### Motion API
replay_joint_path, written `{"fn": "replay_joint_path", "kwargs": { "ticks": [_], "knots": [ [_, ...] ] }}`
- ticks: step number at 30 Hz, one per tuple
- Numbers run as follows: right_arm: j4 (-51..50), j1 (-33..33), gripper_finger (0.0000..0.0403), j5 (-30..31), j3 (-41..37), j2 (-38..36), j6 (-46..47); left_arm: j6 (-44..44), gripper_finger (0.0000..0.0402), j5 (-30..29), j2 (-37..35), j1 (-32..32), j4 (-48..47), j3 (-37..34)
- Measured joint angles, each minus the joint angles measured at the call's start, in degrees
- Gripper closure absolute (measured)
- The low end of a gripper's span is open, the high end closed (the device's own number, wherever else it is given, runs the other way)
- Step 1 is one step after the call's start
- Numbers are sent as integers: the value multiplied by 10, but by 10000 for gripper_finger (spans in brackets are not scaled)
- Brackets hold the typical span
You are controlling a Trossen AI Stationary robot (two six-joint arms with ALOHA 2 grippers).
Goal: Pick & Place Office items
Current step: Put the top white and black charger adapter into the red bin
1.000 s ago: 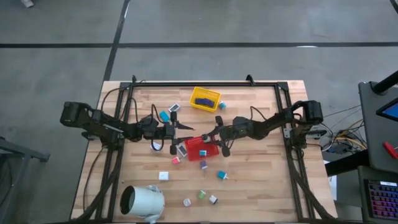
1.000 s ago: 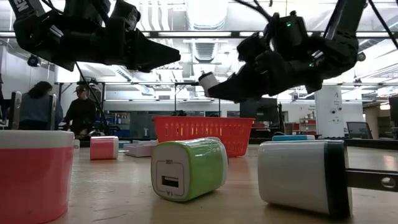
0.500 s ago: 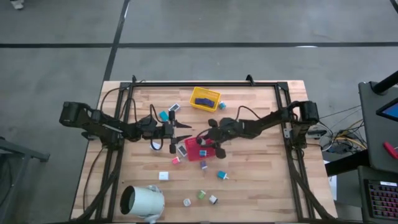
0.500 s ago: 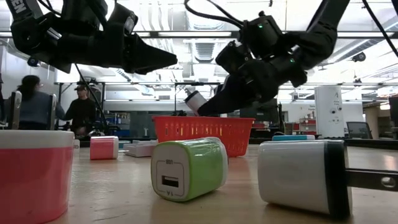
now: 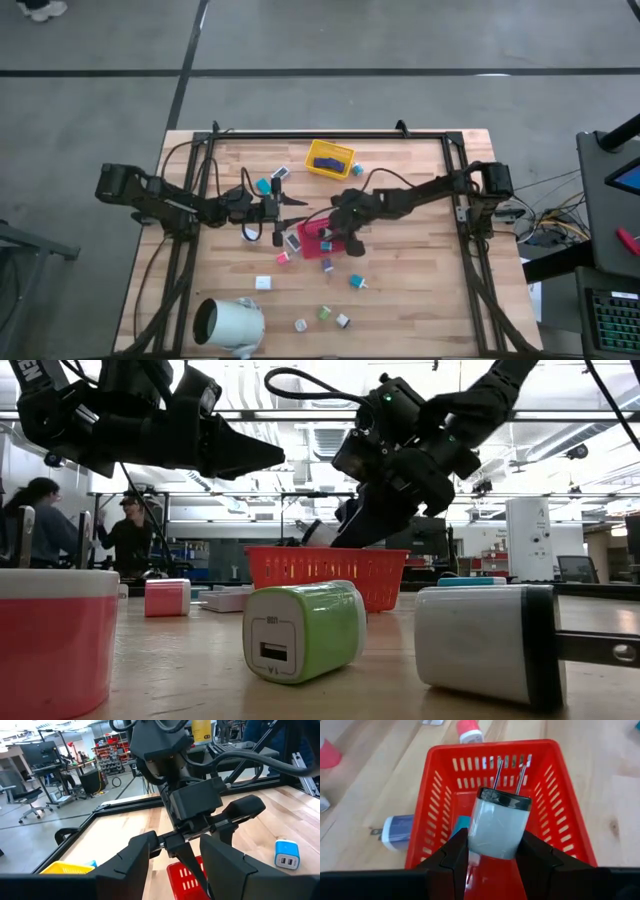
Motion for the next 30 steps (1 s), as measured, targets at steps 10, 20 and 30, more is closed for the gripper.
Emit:
{"fn": "replay_joint_path", "kwargs": {
  "ticks": [10,20,30],
  "knots": [
    [-94,0,278,-19,51,34,-17,0,225,0,0,0,0,0],
    [-114,0,278,-18,78,52,-25,0,225,0,0,1,0,0],
    [-122,0,278,-13,74,52,-23,0,225,0,0,1,0,0]
  ]
}}
